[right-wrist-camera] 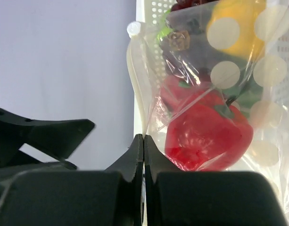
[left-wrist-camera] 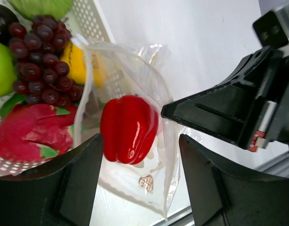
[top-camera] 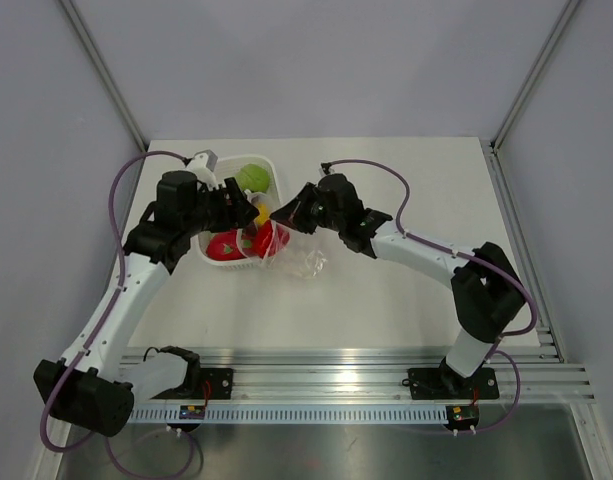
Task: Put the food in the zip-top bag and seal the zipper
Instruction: Place the fake vegetable in the zipper food storage bag, then adjust the zipper food storage bag at the center of the board.
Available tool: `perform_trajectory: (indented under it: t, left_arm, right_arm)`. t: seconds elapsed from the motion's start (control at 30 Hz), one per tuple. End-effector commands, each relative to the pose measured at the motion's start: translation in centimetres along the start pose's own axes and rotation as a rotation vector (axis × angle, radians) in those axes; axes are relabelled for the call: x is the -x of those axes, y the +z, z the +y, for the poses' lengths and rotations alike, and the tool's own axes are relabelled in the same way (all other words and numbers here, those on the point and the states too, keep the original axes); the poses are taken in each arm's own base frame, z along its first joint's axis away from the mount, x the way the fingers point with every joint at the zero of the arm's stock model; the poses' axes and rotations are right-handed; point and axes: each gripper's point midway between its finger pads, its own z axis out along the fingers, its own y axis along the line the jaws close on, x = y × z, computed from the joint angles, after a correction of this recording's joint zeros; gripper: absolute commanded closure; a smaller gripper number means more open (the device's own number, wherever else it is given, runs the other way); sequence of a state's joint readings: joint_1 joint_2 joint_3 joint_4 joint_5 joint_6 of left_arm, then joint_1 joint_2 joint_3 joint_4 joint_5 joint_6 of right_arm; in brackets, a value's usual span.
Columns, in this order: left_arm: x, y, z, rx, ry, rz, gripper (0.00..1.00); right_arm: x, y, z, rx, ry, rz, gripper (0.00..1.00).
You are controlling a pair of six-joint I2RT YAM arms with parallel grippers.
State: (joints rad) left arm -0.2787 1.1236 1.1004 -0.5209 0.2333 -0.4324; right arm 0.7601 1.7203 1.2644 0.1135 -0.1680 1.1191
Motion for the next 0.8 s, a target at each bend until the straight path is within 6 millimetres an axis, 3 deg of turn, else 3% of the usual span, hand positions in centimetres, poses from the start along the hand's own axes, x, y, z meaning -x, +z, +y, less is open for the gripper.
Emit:
perform_trajectory:
  t: [0.0,0.1,0.27,0.43,0.6,0.67,0.73,0.77]
  left_arm:
    - [1.5,-0.4,2.1,0.116,-0.003,-0.091,0.29]
    - [-0.3,1.1,3.6,0.152,-0.034,-0.048,0.22]
    - [-2.2,3.7,3.4,0.085,-0.073,0.010,0.27]
    - [-4.2,5.4,3.7,0.058,-0.100,0.080,0.48]
    - [-4.5,5.4,3.2,0.026,-0.108,0.076,0.74]
    - [-3.6,5.3,2.3,-0.004,-0.104,0.066,0.99]
    - [-2.8,5.2,0.9,-0.061,-0.104,0.075,1.00]
    - [-2.2,5.0,0.1,-0.093,-0.107,0.072,1.00]
  right_arm:
    - [1.4,-2.0,2.5,0.059,-0.005,-0.054,1.00]
    - [1.3,-2.6,2.6,0.061,-0.014,-0.057,1.00]
    - [1.3,-3.2,2.8,0.069,-0.020,-0.057,1.00]
    - [1.2,-3.7,2.8,0.068,-0.022,-0.062,1.00]
    - [1.7,-3.9,2.3,0.057,-0.023,-0.078,1.00]
    - [2.1,-4.0,2.0,0.051,-0.029,-0.085,1.00]
    - [2.8,-4.7,1.5,0.026,-0.055,-0.107,1.00]
    - [4.5,-5.2,0.8,-0.005,-0.063,-0.154,1.00]
